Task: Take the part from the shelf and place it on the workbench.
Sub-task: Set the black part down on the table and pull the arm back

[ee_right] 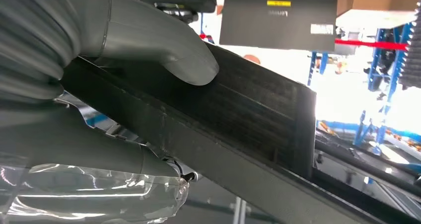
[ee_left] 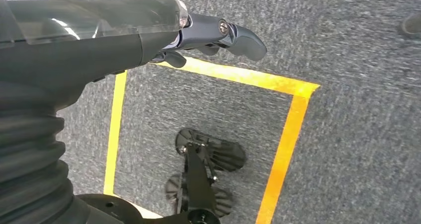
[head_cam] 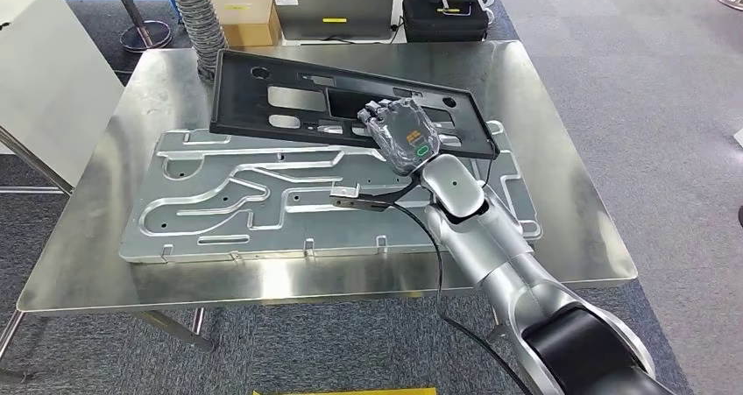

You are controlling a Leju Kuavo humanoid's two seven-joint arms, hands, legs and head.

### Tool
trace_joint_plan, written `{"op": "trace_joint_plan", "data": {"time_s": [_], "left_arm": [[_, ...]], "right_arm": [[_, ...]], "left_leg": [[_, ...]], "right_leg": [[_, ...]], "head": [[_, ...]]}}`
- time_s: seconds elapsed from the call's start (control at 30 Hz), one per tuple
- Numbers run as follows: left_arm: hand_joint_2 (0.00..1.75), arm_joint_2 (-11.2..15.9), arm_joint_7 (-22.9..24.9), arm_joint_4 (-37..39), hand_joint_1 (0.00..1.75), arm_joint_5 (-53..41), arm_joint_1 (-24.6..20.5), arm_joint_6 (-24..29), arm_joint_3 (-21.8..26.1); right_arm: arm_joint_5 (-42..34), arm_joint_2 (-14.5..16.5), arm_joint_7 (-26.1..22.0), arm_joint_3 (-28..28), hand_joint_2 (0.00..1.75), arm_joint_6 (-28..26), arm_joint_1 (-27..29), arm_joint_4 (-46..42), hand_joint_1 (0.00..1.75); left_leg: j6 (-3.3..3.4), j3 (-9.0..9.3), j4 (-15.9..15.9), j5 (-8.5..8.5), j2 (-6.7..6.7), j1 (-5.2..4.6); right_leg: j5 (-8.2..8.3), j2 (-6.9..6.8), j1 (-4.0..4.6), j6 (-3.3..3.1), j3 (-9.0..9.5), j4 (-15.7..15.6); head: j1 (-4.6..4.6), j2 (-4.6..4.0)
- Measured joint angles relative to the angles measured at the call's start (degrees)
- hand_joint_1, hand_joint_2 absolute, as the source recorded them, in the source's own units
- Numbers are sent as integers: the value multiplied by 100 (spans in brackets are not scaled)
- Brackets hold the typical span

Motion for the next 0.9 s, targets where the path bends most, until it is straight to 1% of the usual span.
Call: {"op": "trace_joint_plan", "data": {"time_s": [0.03,0.07,0.1,0.13,0.17,0.2,0.23,0.27,0.3,0.33,0.37,0.4,0.43,0.47,0.5,0.53,0.57,0.6,0.67,0.7,0.73,0.77,0.8,0.83,0.87,0.9], "left_arm": [[175,-2,0,1,0,1,0,0,-2],[175,-4,1,1,0,2,-1,1,-2],[175,-5,3,1,0,3,-2,1,-3],[175,-4,3,1,0,5,-6,1,-4],[175,-4,1,1,0,8,-13,-3,-5],[175,-5,-4,1,0,10,-22,-13,-9],[175,-9,-10,1,0,11,-30,-32,-17],[175,-13,-17,2,0,9,-34,-55,-29],[175,-17,-21,2,0,4,-37,-78,-44],[175,-20,-24,2,0,-1,-38,-97,-60],[175,-20,-25,2,0,-9,-37,-110,-73],[175,-20,-23,1,0,-19,-37,-121,-83],[175,-20,-23,1,0,-27,-37,-132,-90],[175,-20,-23,1,0,-35,-37,-140,-94],[175,-20,-23,1,0,-40,-40,-147,-97],[175,-21,-26,2,0,-41,-46,-153,-98],[175,-21,-33,2,0,-41,-50,-158,-101],[175,-22,-42,2,0,-41,-55,-165,-103],[175,-23,-82,2,0,-38,-58,-183,-111],[175,-24,-109,3,0,-34,-61,-193,-120],[175,-25,-135,3,0,-30,-66,-201,-127],[175,-25,-156,2,0,-22,-69,-208,-134],[175,-25,-171,2,0,-15,-72,-215,-138],[175,-24,-183,1,0,-10,-71,-222,-139],[175,-24,-195,2,0,-5,-68,-230,-141],[175,-24,-205,2,0,-4,-64,-237,-142]], "right_arm": [[61,34,-37,67,175,59,-71,80,175],[136,79,-84,154,175,138,-136,176,175],[207,133,-129,256,175,220,-190,284,175],[253,192,-159,357,175,287,-225,386,175],[275,257,-177,452,175,341,-248,488,175],[269,325,-188,536,175,389,-277,589,175],[237,391,-205,609,175,443,-310,693,175],[187,448,-227,665,175,500,-338,802,175],[118,493,-251,714,175,554,-355,916,175],[36,522,-277,754,175,603,-358,1046,175],[-41,539,-295,782,175,640,-352,1176,175],[-117,547,-310,802,175,662,-345,1320,175],[-186,549,-325,813,175,672,-340,1459,175],[-238,550,-339,815,175,672,-338,1579,175],[-283,548,-357,815,175,668,-341,1695,175],[-314,546,-371,816,175,668,-345,1794,175],[-335,543,-379,817,175,673,-349,1889,175],[-350,539,-380,817,175,686,-353,1980,175],[-361,523,-346,818,175,753,-357,2145,175],[-367,502,-305,818,175,801,-364,2223,175],[-373,477,-257,818,175,849,-371,2301,175],[-379,446,-204,818,175,890,-376,2377,175],[-384,412,-150,818,175,933,-375,2458,175],[-387,377,-96,818,175,970,-365,2534,175],[-387,341,-41,818,175,1006,-355,2604,175],[-386,304,10,818,175,1042,-351,2663,175]], "left_leg": [[-29,0,10,-20,-1,-6],[-61,-3,13,-34,3,-12],[-93,-2,11,-41,11,-15],[-126,6,5,-51,20,-8],[-159,6,29,-84,30,-2],[-187,-31,131,-160,41,4],[-213,-127,355,-292,50,9],[-232,-283,696,-465,58,13],[-248,-482,1111,-642,60,15],[-259,-668,1476,-759,60,17],[-265,-784,1677,-779,60,18],[-264,-797,1654,-690,61,18],[-256,-690,1386,-500,62,21],[-245,-503,969,-276,63,26],[-228,-307,569,-120,62,23],[-202,-161,273,-25,59,18],[-176,-86,121,-3,56,10],[-146,-69,95,-29,53,-3],[-80,-64,70,-15,54,12],[-43,-53,52,-6,56,24],[-9,-41,32,3,57,36],[15,-33,22,5,59,38],[33,-32,22,1,59,35],[42,-31,24,-2,57,31],[47,-27,26,-7,54,27],[50,-19,29,-12,50,23]], "right_leg": [[97,2,15,-28,97,-254],[115,8,32,-58,139,-375],[96,19,48,-85,150,-392],[97,29,46,-120,154,-403],[99,34,41,-155,169,-422],[101,33,33,-190,187,-441],[101,28,24,-220,207,-460],[93,22,26,-243,224,-466],[81,14,33,-261,236,-464],[71,7,42,-272,248,-462],[59,2,49,-277,260,-460],[48,-1,52,-275,272,-456],[34,1,51,-267,286,-449],[14,6,50,-253,301,-438],[-5,15,59,-233,307,-422],[-20,26,69,-211,308,-408],[-29,35,78,-186,304,-399],[-28,42,85,-159,299,-401],[-45,44,83,-103,305,-398],[-107,39,80,-73,276,-321],[-220,35,77,-48,196,-136],[-378,30,66,-26,55,165],[-552,25,59,-10,-139,554],[-684,23,52,2,-335,928],[-728,21,46,8,-471,1168],[-666,19,44,3,-509,1205]], "head": [[-1,0],[-1,0],[-1,0],[-2,0],[-2,0],[-2,0],[-2,0],[-2,0],[-2,0],[-2,0],[-2,0],[-2,0],[-2,0],[-2,0],[-2,0],[-2,0],[-2,0],[-2,0],[-2,0],[-2,0],[-1,0],[-1,0],[-1,0],[-1,0],[-1,0],[-1,0]]}}
